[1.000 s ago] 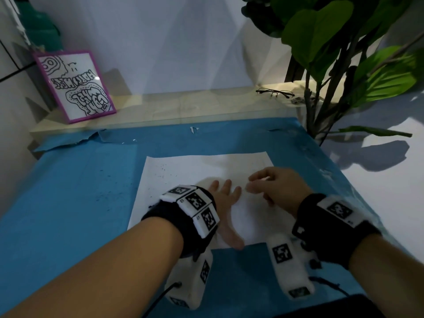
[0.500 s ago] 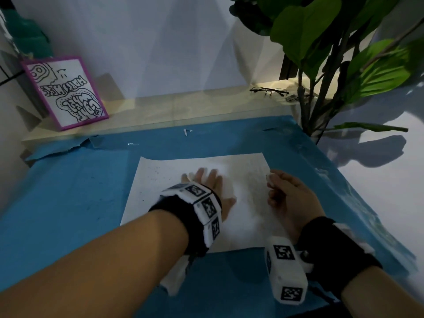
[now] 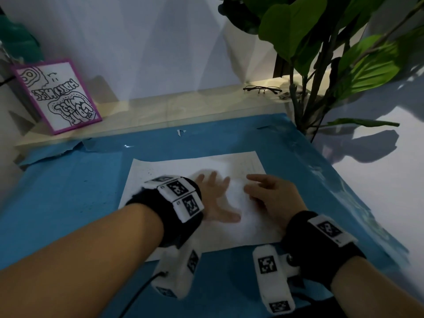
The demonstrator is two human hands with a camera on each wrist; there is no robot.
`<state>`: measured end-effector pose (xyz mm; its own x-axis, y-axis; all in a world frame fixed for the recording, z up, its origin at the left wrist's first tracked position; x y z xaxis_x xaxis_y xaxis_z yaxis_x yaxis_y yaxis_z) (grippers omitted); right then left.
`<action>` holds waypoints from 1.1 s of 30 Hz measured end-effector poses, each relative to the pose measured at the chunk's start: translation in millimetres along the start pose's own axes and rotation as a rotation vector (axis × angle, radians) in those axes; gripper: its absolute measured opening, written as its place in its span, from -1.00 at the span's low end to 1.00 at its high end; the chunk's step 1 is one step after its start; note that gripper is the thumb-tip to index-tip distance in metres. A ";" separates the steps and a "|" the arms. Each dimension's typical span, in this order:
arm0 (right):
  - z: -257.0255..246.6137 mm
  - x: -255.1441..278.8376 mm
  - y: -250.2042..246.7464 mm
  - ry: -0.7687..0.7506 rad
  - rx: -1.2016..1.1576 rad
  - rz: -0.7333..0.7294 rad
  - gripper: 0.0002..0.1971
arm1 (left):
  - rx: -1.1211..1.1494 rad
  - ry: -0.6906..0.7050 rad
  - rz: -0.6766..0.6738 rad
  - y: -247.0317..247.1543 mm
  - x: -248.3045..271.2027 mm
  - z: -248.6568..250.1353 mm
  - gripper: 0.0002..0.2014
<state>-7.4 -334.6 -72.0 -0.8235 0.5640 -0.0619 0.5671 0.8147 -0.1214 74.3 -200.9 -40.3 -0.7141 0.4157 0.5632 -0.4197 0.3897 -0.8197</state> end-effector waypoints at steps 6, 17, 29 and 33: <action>-22.1 -28.3 11.2 -0.086 0.590 -0.253 -0.90 | 0.015 -0.022 -0.048 11.2 -9.5 -5.5 0.11; -43.9 -40.3 30.9 -0.230 0.947 -0.513 -0.87 | -0.003 -0.008 -0.005 10.5 -8.3 -1.8 0.12; -48.7 -46.5 38.5 -0.204 1.075 -0.800 -0.83 | -0.022 0.014 0.015 8.6 -4.5 -1.2 0.12; -53.1 -61.6 35.0 -0.227 1.069 -0.684 -0.85 | -0.003 -0.005 -0.010 9.9 -8.5 -3.4 0.14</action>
<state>64.1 -333.6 -19.8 -0.9839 -0.0443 0.1734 -0.1777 0.3557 -0.9175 78.1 -197.8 -52.9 -0.7127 0.4079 0.5707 -0.4247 0.3965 -0.8139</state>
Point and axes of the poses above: each hand's wrist, its own x-axis away from the middle knuckle, its own y-axis out of the palm, z = x × y, the point moved 3 cm from there along -x, towards the middle knuckle, and after that the axes turned 14 degrees about -y, right-handed, at the moved point
